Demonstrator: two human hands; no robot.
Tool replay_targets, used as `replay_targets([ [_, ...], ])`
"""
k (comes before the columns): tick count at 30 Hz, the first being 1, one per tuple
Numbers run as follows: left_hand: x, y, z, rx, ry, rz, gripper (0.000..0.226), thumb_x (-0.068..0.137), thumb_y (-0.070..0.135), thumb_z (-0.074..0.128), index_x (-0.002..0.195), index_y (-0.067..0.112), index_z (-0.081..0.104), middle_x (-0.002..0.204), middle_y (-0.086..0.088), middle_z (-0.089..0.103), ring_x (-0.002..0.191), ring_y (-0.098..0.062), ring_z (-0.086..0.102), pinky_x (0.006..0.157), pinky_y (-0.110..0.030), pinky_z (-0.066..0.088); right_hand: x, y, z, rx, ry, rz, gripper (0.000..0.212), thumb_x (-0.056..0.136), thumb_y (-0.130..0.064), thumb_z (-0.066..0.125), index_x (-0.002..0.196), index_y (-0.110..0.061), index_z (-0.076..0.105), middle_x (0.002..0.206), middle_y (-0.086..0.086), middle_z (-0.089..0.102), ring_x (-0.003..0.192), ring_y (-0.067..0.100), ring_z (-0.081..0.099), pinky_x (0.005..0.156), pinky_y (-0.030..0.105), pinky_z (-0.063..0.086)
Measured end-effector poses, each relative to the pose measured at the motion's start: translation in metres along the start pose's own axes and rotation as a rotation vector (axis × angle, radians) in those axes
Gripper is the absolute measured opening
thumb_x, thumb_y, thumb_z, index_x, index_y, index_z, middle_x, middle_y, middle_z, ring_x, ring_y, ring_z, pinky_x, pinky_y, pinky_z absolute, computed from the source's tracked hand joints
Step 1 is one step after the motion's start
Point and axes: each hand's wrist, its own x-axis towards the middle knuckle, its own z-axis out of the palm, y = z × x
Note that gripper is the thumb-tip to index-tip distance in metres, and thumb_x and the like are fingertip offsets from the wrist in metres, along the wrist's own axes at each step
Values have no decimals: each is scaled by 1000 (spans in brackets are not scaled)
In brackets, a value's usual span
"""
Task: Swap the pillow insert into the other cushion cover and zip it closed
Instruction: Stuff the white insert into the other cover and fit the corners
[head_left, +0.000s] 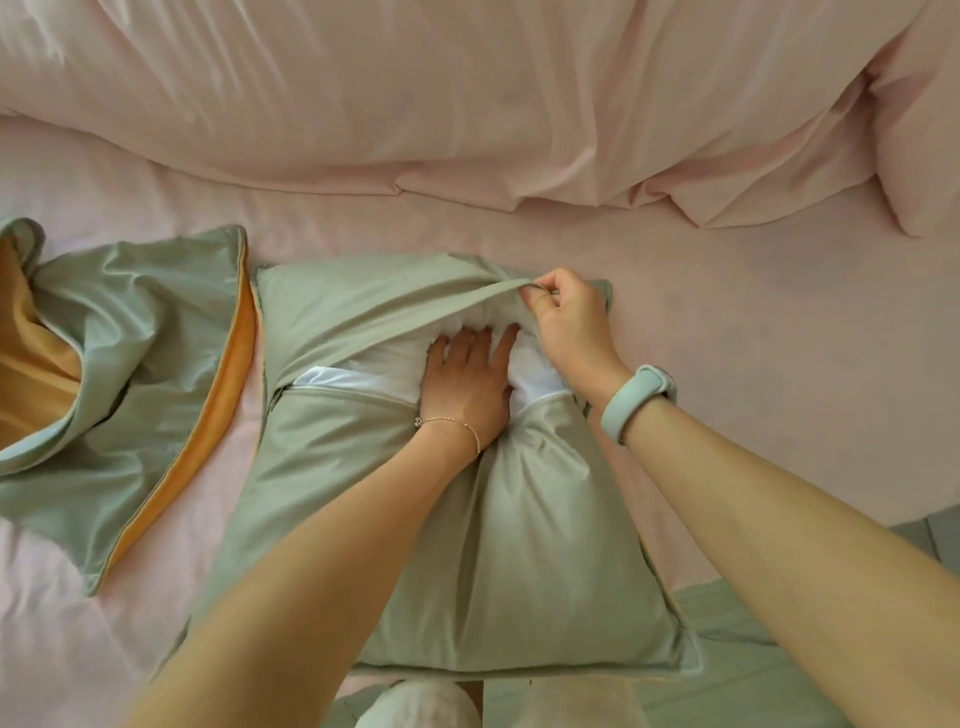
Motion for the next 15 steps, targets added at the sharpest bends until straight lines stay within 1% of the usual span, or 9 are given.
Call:
replay_targets([
  [1, 5, 1, -1, 13, 65, 6, 55, 89, 31, 41, 141, 15, 33, 129, -10, 53, 119, -27, 46, 101, -43, 27, 3, 3, -1, -12, 1, -7, 12, 94, -16, 52, 83, -11, 52, 61, -8, 46, 53, 0, 42, 53, 12, 33],
  [2, 8, 1, -1, 23, 117, 18, 44, 82, 26, 43, 123, 14, 56, 102, -8, 67, 98, -26, 58, 88, -39, 33, 5, 6, -1, -32, -8, -8, 11, 94, -16, 52, 85, -11, 52, 62, -8, 46, 55, 1, 42, 54, 12, 34],
  [3, 9, 0, 1, 3, 198, 33, 33, 75, 24, 43, 94, 14, 69, 75, -5, 69, 76, -25, 61, 76, -36, 32, 7, 10, -2, -55, -23, -3, 11, 94, -17, 52, 85, -11, 52, 63, -9, 46, 57, 1, 41, 54, 13, 34],
  [5, 3, -3, 0, -113, 306, 52, 27, 70, 24, 39, 54, 13, 59, 47, -4, 56, 53, -24, 55, 64, -33, 29, 10, 16, -2, -115, -61, 25, 12, 95, -18, 51, 85, -11, 52, 63, -9, 45, 58, 2, 40, 53, 13, 32],
  [8, -24, -5, -7, -329, 418, 25, 34, 72, 27, 41, 41, 13, 44, 38, -8, 47, 43, -24, 48, 61, -34, 27, 10, 25, 1, -198, -107, 69, 21, 95, -19, 49, 75, -12, 50, 64, -7, 46, 59, 6, 40, 53, 20, 32],
  [10, -43, -8, -7, -478, 471, 26, 34, 74, 27, 41, 42, 16, 39, 39, -7, 46, 45, -24, 47, 61, -32, 25, 8, 28, 8, -210, -138, 90, 33, 94, -19, 50, 62, -15, 42, 59, -5, 42, 57, 10, 38, 57, 28, 30],
  [12, -58, -13, -7, -537, 497, 34, 30, 74, 28, 42, 47, 20, 32, 41, -3, 46, 49, -24, 46, 62, -31, 28, 5, 27, 12, -201, -155, 95, 29, 93, -19, 53, 66, -10, 48, 58, -4, 43, 62, 15, 41, 61, 27, 31],
  [14, -64, -16, -10, -490, 502, 52, 26, 73, 30, 43, 50, 20, 38, 47, -1, 49, 56, -24, 50, 69, -31, 34, 5, 22, 7, -172, -146, 68, 17, 91, -18, 57, 78, -7, 57, 62, -3, 48, 67, 15, 45, 61, 26, 34],
  [15, -64, -16, -14, -428, 491, 63, 22, 73, 30, 43, 56, 18, 50, 55, 0, 54, 62, -25, 53, 74, -32, 39, 5, 19, 1, -141, -138, 44, 13, 90, -17, 59, 82, -6, 58, 65, -3, 50, 67, 12, 47, 62, 24, 37],
])
